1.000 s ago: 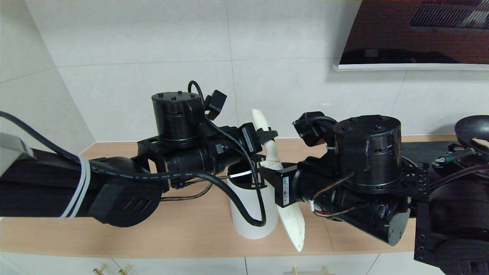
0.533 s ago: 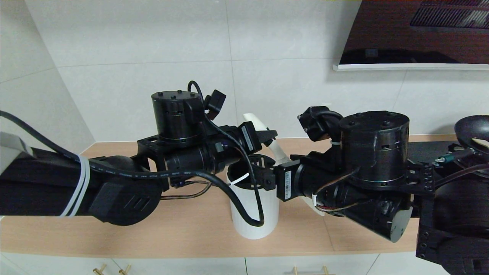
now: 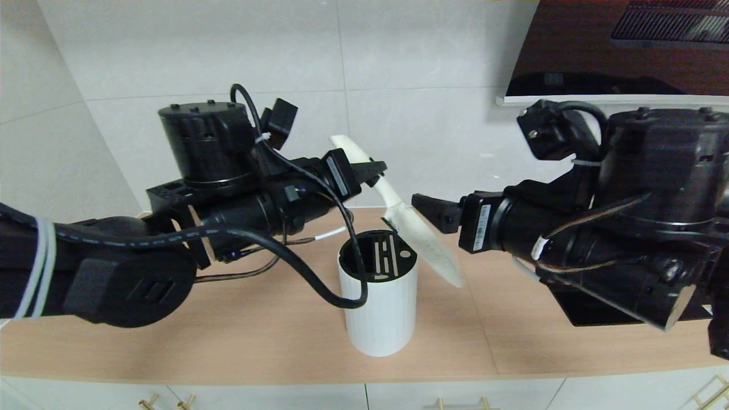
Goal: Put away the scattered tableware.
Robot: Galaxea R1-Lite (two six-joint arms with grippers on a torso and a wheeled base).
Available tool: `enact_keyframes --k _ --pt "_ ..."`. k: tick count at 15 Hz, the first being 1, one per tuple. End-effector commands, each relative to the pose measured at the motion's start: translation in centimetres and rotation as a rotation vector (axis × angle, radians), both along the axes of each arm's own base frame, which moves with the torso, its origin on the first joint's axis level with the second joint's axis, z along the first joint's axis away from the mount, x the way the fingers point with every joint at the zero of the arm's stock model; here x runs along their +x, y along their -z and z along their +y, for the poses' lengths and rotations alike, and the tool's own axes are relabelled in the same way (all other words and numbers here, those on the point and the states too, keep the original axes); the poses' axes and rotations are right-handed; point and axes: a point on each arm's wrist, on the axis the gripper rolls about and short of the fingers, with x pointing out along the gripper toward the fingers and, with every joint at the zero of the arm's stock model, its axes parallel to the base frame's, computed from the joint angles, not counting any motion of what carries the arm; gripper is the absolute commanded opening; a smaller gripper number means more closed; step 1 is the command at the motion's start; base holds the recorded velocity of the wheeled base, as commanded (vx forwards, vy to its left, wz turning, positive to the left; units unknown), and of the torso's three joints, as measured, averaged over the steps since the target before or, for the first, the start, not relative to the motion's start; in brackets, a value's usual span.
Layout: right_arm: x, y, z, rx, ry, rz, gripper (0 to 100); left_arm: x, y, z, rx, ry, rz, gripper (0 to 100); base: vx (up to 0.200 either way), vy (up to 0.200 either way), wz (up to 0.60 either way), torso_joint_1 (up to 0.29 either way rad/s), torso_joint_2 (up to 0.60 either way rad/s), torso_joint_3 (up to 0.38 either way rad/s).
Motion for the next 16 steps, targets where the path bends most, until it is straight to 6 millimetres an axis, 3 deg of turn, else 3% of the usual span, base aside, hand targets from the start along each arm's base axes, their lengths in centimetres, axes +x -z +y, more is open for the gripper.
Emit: enact_keyframes --k 1,5,8,13,16 --pt "-0.4 -1.8 -2.3 0.044 0.043 -0.044 100 -1.1 -2.8 2.6 -0.003 -0.075 -0.111 0 0.0 0.0 0.0 0.0 0.0 0.0" --pt "0.1 -1.4 -3.2 -0.014 0.079 -0.062 100 -1.9 -4.6 4.8 0.106 -0.256 -0.261 0 0.0 0.0 0.0 0.0 0.0 0.0" --pt "0.2 -1.2 -3.1 -0.021 0.079 -0.057 100 -3.5 -3.7 5.7 0.298 -0.278 -0.362 0 0.0 0.0 0.0 0.0 0.0 0.0" --pt "0.4 -1.0 -3.0 -0.026 0.08 -0.052 100 -3.5 -3.2 5.6 0.371 -0.272 -0.399 0 0.0 0.0 0.0 0.0 0.0 0.0" --pt "0.5 -0.8 -2.9 -0.032 0.08 -0.046 100 -2.7 -1.8 5.2 0.441 -0.26 -0.391 0 0.0 0.0 0.0 0.0 0.0 0.0"
